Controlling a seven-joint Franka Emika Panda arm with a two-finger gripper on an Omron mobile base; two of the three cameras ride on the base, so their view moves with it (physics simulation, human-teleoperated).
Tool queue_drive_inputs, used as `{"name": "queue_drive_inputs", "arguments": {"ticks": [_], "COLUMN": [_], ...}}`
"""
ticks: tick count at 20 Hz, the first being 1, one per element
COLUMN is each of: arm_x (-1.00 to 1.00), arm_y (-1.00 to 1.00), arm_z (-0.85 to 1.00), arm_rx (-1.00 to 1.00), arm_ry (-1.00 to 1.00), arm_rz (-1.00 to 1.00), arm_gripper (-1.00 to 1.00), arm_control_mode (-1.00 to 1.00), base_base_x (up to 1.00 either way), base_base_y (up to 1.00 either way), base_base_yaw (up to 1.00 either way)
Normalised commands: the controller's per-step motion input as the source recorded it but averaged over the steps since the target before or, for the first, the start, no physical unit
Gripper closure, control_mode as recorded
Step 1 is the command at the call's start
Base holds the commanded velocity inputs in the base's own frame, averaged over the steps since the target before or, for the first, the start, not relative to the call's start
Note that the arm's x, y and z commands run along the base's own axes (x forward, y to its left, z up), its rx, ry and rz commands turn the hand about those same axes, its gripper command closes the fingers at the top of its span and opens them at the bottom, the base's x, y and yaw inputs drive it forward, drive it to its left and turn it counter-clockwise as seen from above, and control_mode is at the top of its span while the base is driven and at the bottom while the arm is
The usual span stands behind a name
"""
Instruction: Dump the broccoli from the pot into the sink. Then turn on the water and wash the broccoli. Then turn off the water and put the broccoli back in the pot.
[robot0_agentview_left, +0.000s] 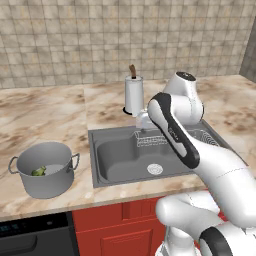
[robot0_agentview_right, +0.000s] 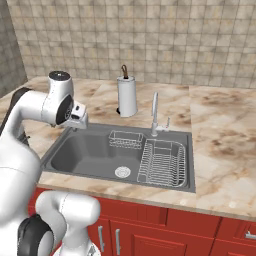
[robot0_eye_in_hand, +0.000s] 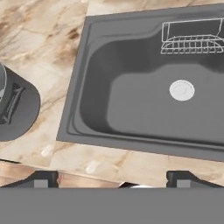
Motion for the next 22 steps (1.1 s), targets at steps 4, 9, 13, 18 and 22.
{"name": "queue_drive_inputs", "arguments": {"ticks": [4, 9, 13, 18, 22], "arm_x": [0.0, 0.0, 0.0, 0.0, 0.0], "arm_y": [0.84, 0.81, 0.73, 0.67, 0.57], "arm_z": [-0.02, 0.0, 0.0, 0.0, -0.09], "arm_rx": [0.04, 0.03, 0.0, 0.0, 0.0], "arm_ry": [0.0, 0.05, 0.18, 0.23, 0.03], "arm_rz": [0.04, 0.11, 0.16, 0.15, 0.12], "arm_gripper": [-1.0, -1.0, -1.0, -1.0, -1.0], "arm_control_mode": [-1.0, -1.0, -1.0, -1.0, -1.0], "base_base_x": [0.0, 0.0, 0.0, 0.0, 0.0], "base_base_y": [0.0, 0.0, 0.0, 0.0, 0.0], "base_base_yaw": [0.0, 0.0, 0.0, 0.0, 0.0]}}
